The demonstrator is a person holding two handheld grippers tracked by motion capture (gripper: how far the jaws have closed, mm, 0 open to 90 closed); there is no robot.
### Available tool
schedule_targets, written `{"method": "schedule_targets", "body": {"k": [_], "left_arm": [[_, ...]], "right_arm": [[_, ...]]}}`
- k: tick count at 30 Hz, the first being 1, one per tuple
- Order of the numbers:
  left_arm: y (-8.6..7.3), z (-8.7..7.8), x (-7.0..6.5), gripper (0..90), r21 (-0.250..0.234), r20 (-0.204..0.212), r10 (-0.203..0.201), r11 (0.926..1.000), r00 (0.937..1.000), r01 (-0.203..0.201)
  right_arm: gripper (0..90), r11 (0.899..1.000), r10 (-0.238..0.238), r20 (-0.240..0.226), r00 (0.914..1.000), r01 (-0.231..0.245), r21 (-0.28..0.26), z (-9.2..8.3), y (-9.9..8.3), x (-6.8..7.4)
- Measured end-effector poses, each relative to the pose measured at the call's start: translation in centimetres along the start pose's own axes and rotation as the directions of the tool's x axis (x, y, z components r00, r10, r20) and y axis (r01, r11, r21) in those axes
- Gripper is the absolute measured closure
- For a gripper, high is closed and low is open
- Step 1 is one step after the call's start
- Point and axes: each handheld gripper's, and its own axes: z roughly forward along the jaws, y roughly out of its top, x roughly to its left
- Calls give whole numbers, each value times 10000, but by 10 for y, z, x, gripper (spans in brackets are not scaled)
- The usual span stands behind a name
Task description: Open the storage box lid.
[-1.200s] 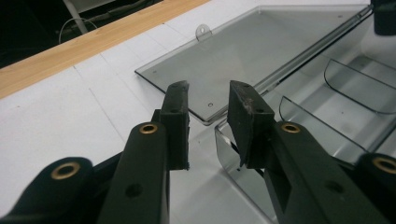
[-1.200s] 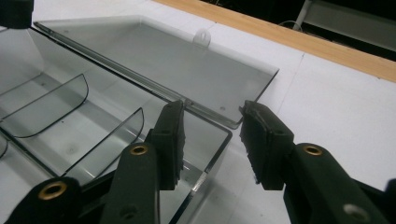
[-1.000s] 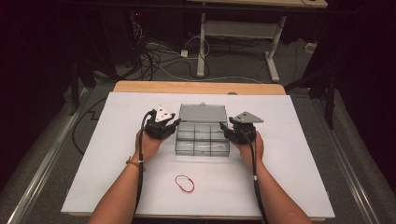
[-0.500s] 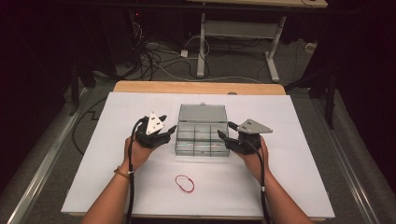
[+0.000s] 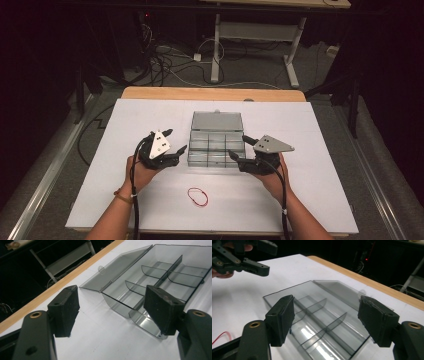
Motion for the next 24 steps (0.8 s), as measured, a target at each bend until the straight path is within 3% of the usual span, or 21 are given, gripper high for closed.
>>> {"method": "schedule_targets", "body": {"k": [8,10,13,16,19,21,24], "left_arm": [[-10,-22,-6,219,-230,162,17,9997,9999,-13],[-16,-28,-11,219,-93,146,404,9991,9991,-403],[-25,-36,-16,219,65,347,522,9986,9980,-525],[-33,-46,-22,219,196,424,579,9981,9974,-587],[-42,-55,-26,219,215,493,439,9988,9978,-450],[-48,-61,-29,219,310,535,370,9988,9979,-387],[-56,-68,-34,219,417,608,274,9987,9978,-299]], "right_arm": [[277,9977,-666,-649,9957,672,71,-7,4,21],[280,9970,-743,-1051,9917,763,157,-9,4,27],[289,9935,-1008,-1368,9854,1070,383,-11,1,39],[293,9878,-1251,-1777,9761,1393,701,-9,-4,52],[297,9803,-1466,-2350,9609,1730,958,-5,-9,65],[342,9759,-1624,-2591,9521,1937,1001,-3,-12,72],[403,9745,-1477,-3162,9371,1924,1150,2,-17,82]]}}
